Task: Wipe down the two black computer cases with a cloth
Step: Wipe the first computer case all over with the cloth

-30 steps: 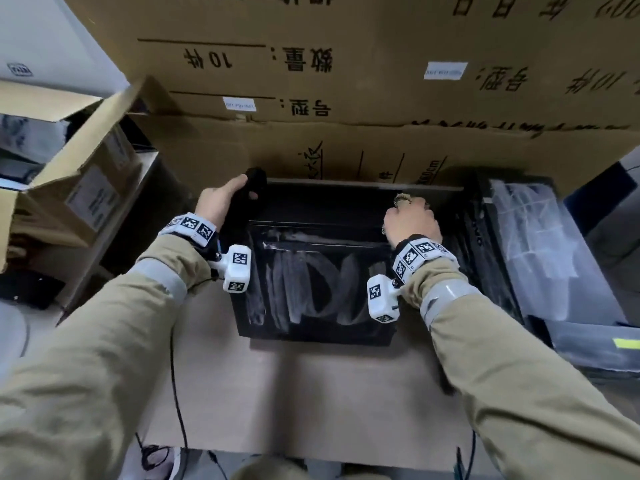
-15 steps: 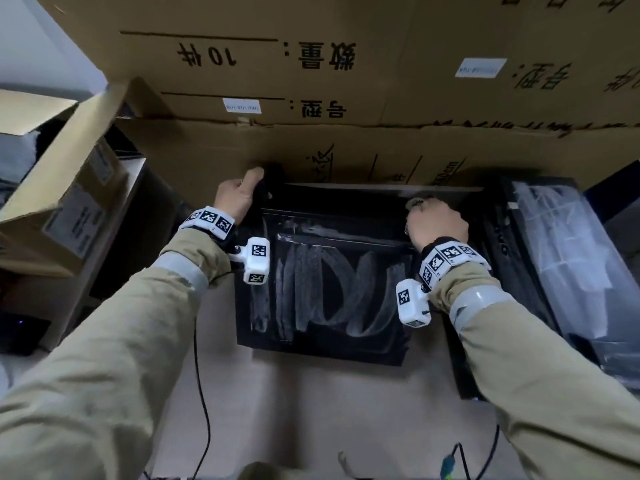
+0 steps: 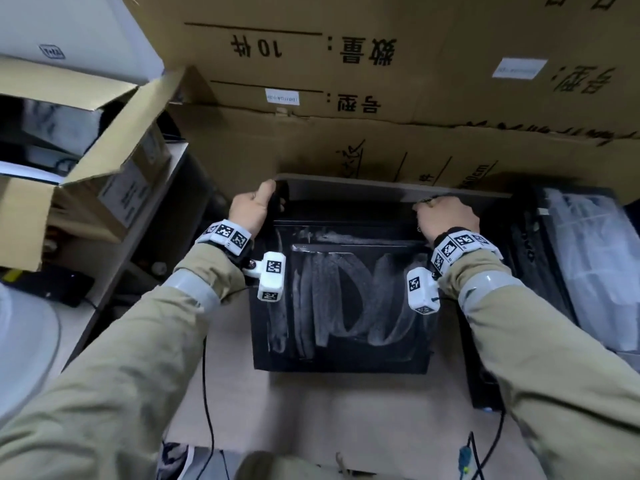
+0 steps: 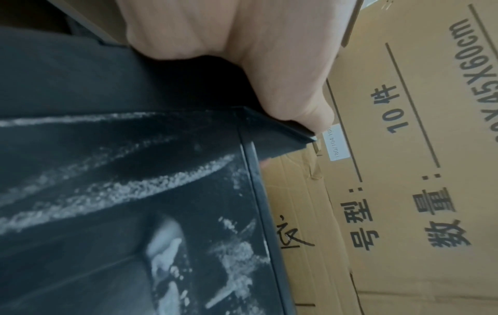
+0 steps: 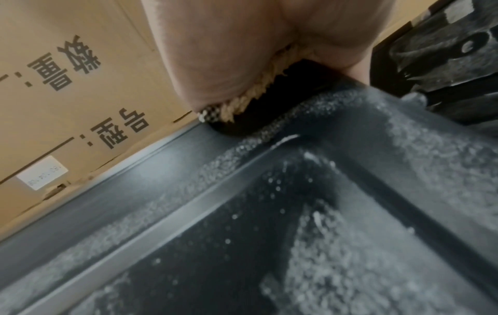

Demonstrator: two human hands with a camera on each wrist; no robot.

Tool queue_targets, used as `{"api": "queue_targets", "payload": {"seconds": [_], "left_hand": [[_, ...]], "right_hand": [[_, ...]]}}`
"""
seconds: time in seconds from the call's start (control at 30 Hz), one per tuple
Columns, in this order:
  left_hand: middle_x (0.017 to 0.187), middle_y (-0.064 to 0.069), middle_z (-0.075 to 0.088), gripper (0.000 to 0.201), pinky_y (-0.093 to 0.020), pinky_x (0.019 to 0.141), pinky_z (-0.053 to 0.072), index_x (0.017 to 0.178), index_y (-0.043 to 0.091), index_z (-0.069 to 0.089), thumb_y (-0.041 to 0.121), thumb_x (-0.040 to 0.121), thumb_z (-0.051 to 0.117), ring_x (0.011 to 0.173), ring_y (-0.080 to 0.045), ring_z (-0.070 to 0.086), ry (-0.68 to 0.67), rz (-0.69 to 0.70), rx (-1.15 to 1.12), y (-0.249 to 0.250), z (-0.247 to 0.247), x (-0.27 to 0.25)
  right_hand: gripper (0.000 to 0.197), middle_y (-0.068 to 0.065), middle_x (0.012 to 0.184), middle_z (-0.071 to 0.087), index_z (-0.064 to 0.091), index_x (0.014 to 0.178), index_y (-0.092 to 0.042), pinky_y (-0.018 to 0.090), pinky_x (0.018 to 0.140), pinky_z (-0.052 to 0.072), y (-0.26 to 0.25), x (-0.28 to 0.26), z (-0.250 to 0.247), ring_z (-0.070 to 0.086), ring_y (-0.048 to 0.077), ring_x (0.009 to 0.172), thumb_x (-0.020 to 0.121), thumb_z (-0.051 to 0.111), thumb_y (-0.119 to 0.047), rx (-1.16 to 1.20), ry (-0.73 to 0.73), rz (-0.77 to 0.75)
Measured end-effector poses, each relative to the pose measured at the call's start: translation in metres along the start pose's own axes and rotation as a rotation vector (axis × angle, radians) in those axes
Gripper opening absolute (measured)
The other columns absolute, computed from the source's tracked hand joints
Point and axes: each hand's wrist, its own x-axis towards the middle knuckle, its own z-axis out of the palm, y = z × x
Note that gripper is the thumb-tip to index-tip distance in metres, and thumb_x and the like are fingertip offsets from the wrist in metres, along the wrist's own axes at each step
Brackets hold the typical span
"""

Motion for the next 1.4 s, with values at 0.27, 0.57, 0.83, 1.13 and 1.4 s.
{"api": "queue_targets", "payload": {"seconds": [0.27,0.57,0.83,1.13,1.4], "left_hand": [[0.069,-0.004,0.076,0.052,-0.032,0.076,0.059,0.065,0.009,0.077,0.057,0.079,0.062,0.069,-0.020,0.071,-0.052,-0.061,0.030,0.002,0.019,0.014],[0.080,-0.009,0.070,0.087,-0.037,0.070,0.051,0.080,0.015,0.068,0.097,0.061,0.046,0.073,-0.031,0.067,-0.058,-0.149,0.246,0.005,0.015,0.030],[0.090,-0.014,0.075,0.102,-0.045,0.089,0.057,0.090,0.006,0.071,0.099,0.055,0.048,0.087,-0.033,0.071,-0.018,-0.175,0.241,-0.008,0.018,0.051],[0.113,-0.014,0.061,0.095,-0.036,0.093,0.046,0.125,0.000,0.058,0.083,0.084,0.038,0.099,-0.033,0.059,-0.077,-0.252,0.367,-0.018,0.031,0.071],[0.112,-0.033,0.063,0.087,-0.030,0.076,0.036,0.125,-0.003,0.062,0.072,0.094,0.032,0.086,-0.035,0.059,-0.166,-0.327,0.453,-0.065,0.049,0.093]], "right_hand": [[0.035,0.012,0.105,0.070,0.071,0.104,-0.018,0.034,0.078,0.046,0.022,0.001,0.006,0.059,0.033,0.084,0.087,0.054,-0.043,0.045,-0.001,0.118],[0.039,0.013,0.097,0.068,0.068,0.100,-0.012,0.035,0.077,0.052,0.010,0.026,0.012,0.063,0.034,0.082,0.085,0.053,-0.045,0.016,-0.065,0.157],[0.035,0.013,0.093,0.065,0.065,0.091,-0.010,0.034,0.072,0.048,-0.004,0.047,0.020,0.062,0.033,0.079,0.087,0.053,-0.043,-0.008,-0.127,0.132],[0.039,0.015,0.093,0.065,0.064,0.097,-0.006,0.032,0.068,0.046,-0.005,0.073,0.039,0.061,0.030,0.073,0.089,0.050,-0.042,-0.063,-0.213,0.155],[0.034,0.015,0.090,0.066,0.064,0.095,-0.004,0.032,0.070,0.051,0.005,0.094,0.068,0.065,0.031,0.079,0.086,0.054,-0.035,-0.144,-0.357,0.195]]}}
